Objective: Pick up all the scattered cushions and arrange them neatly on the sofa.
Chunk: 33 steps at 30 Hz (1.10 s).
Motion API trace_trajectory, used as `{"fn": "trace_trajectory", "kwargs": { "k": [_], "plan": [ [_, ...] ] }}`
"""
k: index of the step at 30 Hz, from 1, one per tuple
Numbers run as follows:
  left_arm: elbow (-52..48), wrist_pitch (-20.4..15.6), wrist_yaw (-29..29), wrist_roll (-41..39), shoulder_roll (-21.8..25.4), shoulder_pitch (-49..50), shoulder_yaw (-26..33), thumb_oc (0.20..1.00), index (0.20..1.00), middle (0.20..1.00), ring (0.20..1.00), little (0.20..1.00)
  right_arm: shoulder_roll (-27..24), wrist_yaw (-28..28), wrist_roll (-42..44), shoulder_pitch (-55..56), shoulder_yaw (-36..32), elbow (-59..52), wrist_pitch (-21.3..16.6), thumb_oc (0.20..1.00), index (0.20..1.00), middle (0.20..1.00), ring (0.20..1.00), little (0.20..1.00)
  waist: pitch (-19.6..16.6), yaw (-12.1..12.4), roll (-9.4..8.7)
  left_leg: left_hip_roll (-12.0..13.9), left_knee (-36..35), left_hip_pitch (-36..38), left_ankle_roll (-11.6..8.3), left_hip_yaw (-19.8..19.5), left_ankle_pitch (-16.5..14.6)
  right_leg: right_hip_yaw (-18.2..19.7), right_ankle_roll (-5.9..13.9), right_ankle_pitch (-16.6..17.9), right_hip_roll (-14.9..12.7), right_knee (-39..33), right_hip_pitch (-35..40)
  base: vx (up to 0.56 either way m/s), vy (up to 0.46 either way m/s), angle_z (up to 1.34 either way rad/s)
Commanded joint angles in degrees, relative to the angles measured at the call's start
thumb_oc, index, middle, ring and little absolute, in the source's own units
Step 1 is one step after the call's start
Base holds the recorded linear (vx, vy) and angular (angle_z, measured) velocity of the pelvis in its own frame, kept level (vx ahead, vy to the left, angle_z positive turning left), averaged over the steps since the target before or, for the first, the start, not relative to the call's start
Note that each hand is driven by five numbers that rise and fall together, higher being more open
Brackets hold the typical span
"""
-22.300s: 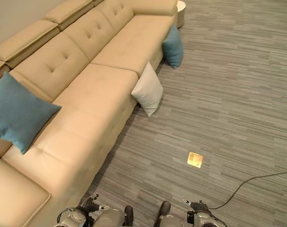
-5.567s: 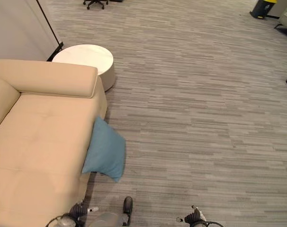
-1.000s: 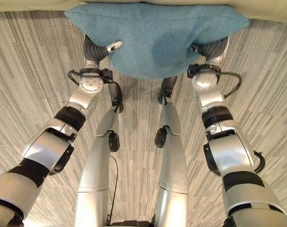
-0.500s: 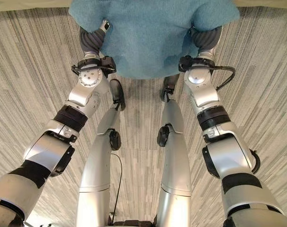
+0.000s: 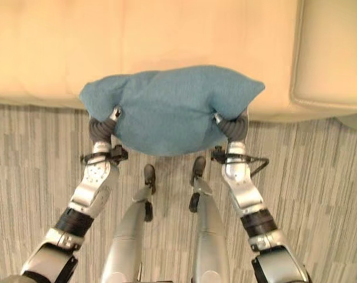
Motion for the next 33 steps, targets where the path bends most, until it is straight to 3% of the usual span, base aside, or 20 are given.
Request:
{"fn": "trace_trajectory", "kwargs": {
  "k": [1,3,9,11,12,14,15,17,19,20,22,26,29,30,32,33],
  "plan": [
    [-6.27,-6.67,-6.03,1.56,0.23,1.50,-2.83,0.200,0.200,0.200,0.200,0.200,2.11,4.47,-2.03,0.96,-1.52,-6.58,-7.28,0.200,0.200,0.200,0.200,0.200,-6.60,0.87,-0.42,-0.96,-8.98,12.09,-0.66,-1.90,-0.86,-1.44,6.56,-4.20,-1.41,-0.85,13.08,0.13,0.079,0.01],
    [-8.08,-6.89,-7.45,1.17,1.42,7.43,-1.63,0.200,0.200,0.200,0.200,0.200,1.60,6.26,-2.42,5.80,-2.04,-8.42,-6.63,0.200,0.200,0.200,0.200,0.200,-6.44,1.28,-0.79,-0.84,-11.03,19.85,-0.59,-1.24,-1.19,-1.91,6.90,-4.06,-1.17,-4.24,21.79,0.18,0.093,0.02],
    [-9.78,-5.97,-9.27,0.17,2.71,15.93,0.56,0.200,0.200,0.200,0.200,0.200,2.44,9.28,-2.18,11.68,-2.25,-10.31,-5.34,0.200,0.200,0.200,0.200,0.200,-7.83,1.88,-1.29,-1.30,-12.45,31.14,0.65,0.49,-3.29,-1.48,7.81,-4.39,-0.81,-7.09,33.50,0.15,0.121,-0.09],
    [-9.63,-5.53,-9.43,0.27,2.70,17.53,0.68,0.200,0.200,0.200,0.200,0.200,2.85,9.90,-2.27,12.75,-2.27,-10.35,-5.01,0.200,0.200,0.200,0.200,0.200,-8.00,2.22,-1.33,-1.74,-12.42,33.95,1.53,0.81,-4.33,-0.91,8.24,-4.88,-0.86,-5.50,35.32,0.12,0.197,-0.07],
    [-9.76,-4.90,-9.64,0.82,2.71,19.80,1.03,0.200,0.200,0.200,0.200,0.200,3.27,10.76,-3.01,14.35,-2.50,-10.47,-4.44,0.200,0.200,0.200,0.200,0.200,-8.28,2.23,-1.05,-2.50,-12.96,37.67,2.86,1.17,-5.46,1.11,9.46,-4.01,-1.04,-0.53,36.05,0.11,0.209,-0.18],
    [-10.19,-4.58,-9.68,0.98,3.00,20.73,1.51,0.200,0.200,0.200,0.200,0.200,3.78,11.27,-3.12,14.76,-2.38,-10.60,-4.24,0.200,0.200,0.200,0.200,0.200,-7.84,2.35,-0.60,-2.88,-13.10,39.43,3.93,1.19,-5.70,3.02,10.10,-2.56,-0.71,4.64,35.37,0.10,0.205,-0.34],
    [-10.14,-4.51,-9.82,1.14,3.07,21.13,1.80,0.200,0.200,0.200,0.200,0.200,4.22,11.53,-3.38,15.28,-2.42,-11.13,-4.45,0.200,0.200,0.200,0.200,0.200,-7.58,2.34,0.04,-2.82,-13.22,40.63,4.42,0.92,-6.03,4.92,10.35,-2.76,0.79,8.55,34.34,0.05,0.108,-0.33],
    [-9.87,-4.58,-9.94,1.65,2.66,21.32,1.80,0.200,0.200,0.200,0.200,0.200,4.52,11.74,-3.73,15.53,-2.43,-11.33,-4.71,0.200,0.200,0.200,0.200,0.200,-7.72,2.43,0.01,-3.20,-13.12,41.34,4.48,0.88,-6.58,6.03,9.94,-4.18,1.81,7.52,34.29,0.08,0.040,-0.34],
    [-9.68,-4.71,-10.03,1.64,2.33,21.51,1.54,0.200,0.200,0.200,0.200,0.200,4.36,12.05,-3.81,15.75,-2.19,-11.22,-4.70,0.200,0.200,0.200,0.200,0.200,-8.24,2.47,-0.39,-3.50,-13.20,42.22,4.14,0.72,-7.05,6.55,8.84,-5.58,3.14,1.42,35.55,0.17,-0.068,-0.14],
    [-9.78,-4.70,-10.31,1.29,2.16,21.63,1.51,0.200,0.200,0.200,0.200,0.200,3.76,12.16,-3.82,15.78,-2.19,-11.18,-4.65,0.200,0.200,0.200,0.200,0.200,-9.07,2.05,-1.15,-4.06,-13.52,42.72,3.80,0.26,-7.16,8.07,8.28,-5.10,4.58,-5.75,36.16,0.16,-0.088,-0.10],
    [-9.34,-4.87,-10.75,1.13,2.01,21.05,1.66,0.200,0.200,0.200,0.200,0.200,3.07,12.21,-3.93,15.70,-2.31,-11.19,-4.63,0.200,0.200,0.200,0.200,0.200,-9.86,1.66,-1.40,-4.05,-14.30,44.09,3.02,-0.75,-7.36,8.93,8.22,-3.75,6.41,-10.27,36.95,0.23,-0.173,0.14],
    [-9.05,-4.92,-11.66,0.95,1.26,20.38,0.78,0.200,0.200,0.200,0.200,0.200,2.30,12.45,-4.21,17.40,-3.51,-11.81,-4.54,0.200,0.200,0.200,0.200,0.200,-10.89,0.71,-2.22,-3.40,-13.27,44.23,0.96,-1.63,-8.23,7.92,6.86,-3.50,7.11,-14.04,40.71,0.18,-0.183,0.53],
    [-9.38,-4.66,-12.56,-0.14,0.48,20.54,0.03,0.200,0.200,0.200,0.200,0.200,1.29,12.92,-3.87,18.96,-4.39,-12.47,-4.31,0.200,0.200,0.200,0.200,0.200,-10.64,-0.07,-2.96,-1.89,-3.96,41.18,-1.55,0.11,-8.33,5.58,5.68,-3.88,6.65,-16.11,44.13,0.14,-0.180,0.68],
    [-9.19,-4.53,-13.20,-1.42,-0.24,21.15,-0.14,0.200,0.200,0.200,0.200,0.200,0.85,13.02,-2.96,19.63,-4.51,-12.42,-3.91,0.200,0.200,0.200,0.200,0.200,-10.04,-0.15,-3.44,0.47,4.04,35.99,-2.21,3.89,-7.14,4.01,4.81,-4.45,5.98,-17.89,46.39,0.08,-0.133,0.91],
    [-9.28,-4.40,-13.61,-1.54,-0.29,21.63,-0.23,0.200,0.200,0.200,0.200,0.200,0.83,13.13,-2.78,20.03,-4.67,-12.68,-3.91,0.200,0.200,0.200,0.200,0.200,-10.14,-0.05,-3.52,1.23,3.77,35.00,-1.83,5.42,-7.10,3.49,4.77,-4.61,5.87,-18.48,46.80,0.10,-0.065,0.63],
    [-9.28,-3.72,-14.09,-1.12,0.01,22.32,-0.41,0.200,0.200,0.200,0.200,0.200,0.75,13.35,-2.50,20.55,-4.95,-13.07,-3.85,0.200,0.200,0.200,0.200,0.200,-10.50,0.51,-3.92,1.05,-0.91,33.33,-0.70,7.06,-7.07,2.68,5.20,-4.78,5.83,-19.64,47.72,0.17,-0.036,0.22]
  ]
}}
